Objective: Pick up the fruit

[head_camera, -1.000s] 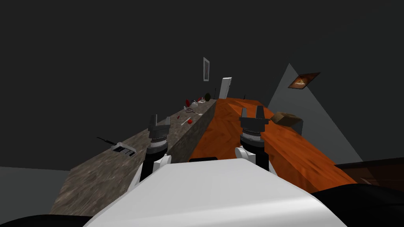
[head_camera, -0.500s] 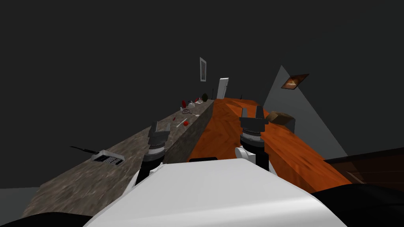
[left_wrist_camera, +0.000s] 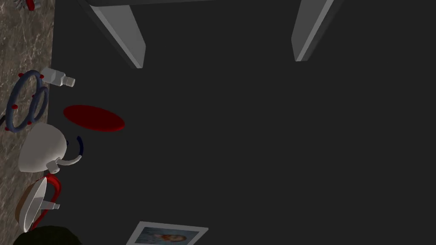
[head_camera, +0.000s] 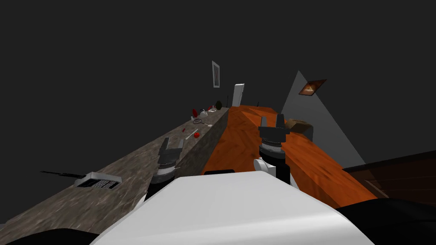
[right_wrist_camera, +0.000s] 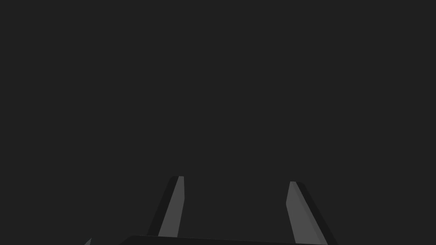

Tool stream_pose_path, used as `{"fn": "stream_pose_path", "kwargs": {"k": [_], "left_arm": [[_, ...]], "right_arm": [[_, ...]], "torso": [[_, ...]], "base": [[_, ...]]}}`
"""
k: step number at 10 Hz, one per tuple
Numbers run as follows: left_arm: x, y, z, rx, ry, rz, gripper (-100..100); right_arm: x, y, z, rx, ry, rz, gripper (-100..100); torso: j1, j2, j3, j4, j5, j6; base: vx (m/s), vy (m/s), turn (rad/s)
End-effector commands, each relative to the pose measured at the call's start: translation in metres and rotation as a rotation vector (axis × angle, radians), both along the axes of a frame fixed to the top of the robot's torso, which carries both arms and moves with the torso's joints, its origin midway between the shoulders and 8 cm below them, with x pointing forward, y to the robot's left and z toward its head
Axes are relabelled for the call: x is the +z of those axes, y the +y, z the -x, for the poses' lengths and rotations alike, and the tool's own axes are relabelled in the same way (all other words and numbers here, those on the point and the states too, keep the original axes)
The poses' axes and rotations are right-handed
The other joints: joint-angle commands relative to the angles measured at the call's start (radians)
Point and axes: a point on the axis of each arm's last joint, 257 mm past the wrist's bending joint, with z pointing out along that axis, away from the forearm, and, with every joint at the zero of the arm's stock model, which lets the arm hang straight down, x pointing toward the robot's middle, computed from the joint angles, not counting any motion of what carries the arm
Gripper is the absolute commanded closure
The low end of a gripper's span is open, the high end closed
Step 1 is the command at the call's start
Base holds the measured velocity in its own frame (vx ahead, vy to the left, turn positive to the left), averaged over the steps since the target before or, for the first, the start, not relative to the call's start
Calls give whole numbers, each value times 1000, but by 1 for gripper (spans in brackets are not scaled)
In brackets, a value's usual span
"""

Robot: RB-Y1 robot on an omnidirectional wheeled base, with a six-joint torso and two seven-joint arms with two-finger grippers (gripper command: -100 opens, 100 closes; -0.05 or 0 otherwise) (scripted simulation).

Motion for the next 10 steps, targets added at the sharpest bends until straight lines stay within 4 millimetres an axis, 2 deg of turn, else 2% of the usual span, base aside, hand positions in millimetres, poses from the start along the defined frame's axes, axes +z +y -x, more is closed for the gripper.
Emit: {"fn": "stream_pose_path", "kwargs": {"k": [1,2,4,5,9,10], "left_arm": [[-16,7,10,-8,44,37,-100],[-18,8,11,-6,52,40,-100],[-45,18,28,-5,123,91,-100],[-45,18,28,-7,123,95,-100],[-95,39,69,10,266,212,-100],[-95,39,69,9,267,213,-100]], "right_arm": [[0,0,0,0,0,0,0],[0,0,0,0,0,0,0],[0,0,0,0,0,0,0],[0,0,0,0,0,0,0],[0,0,0,0,0,0,0],[0,0,0,0,0,0,0]], "torso": [[0,0,0,0,0,0],[-2,-1,-1,0,0,0],[-1,-1,0,0,0,0],[-2,-1,0,0,0,0],[-2,-5,-3,-1,-1,0],[-2,-5,-3,-1,-1,0]], "base": [[74,-76,-106],[56,-57,-26],[55,-67,-90],[49,-49,-45],[106,-66,-124],[87,-51,-34]]}}
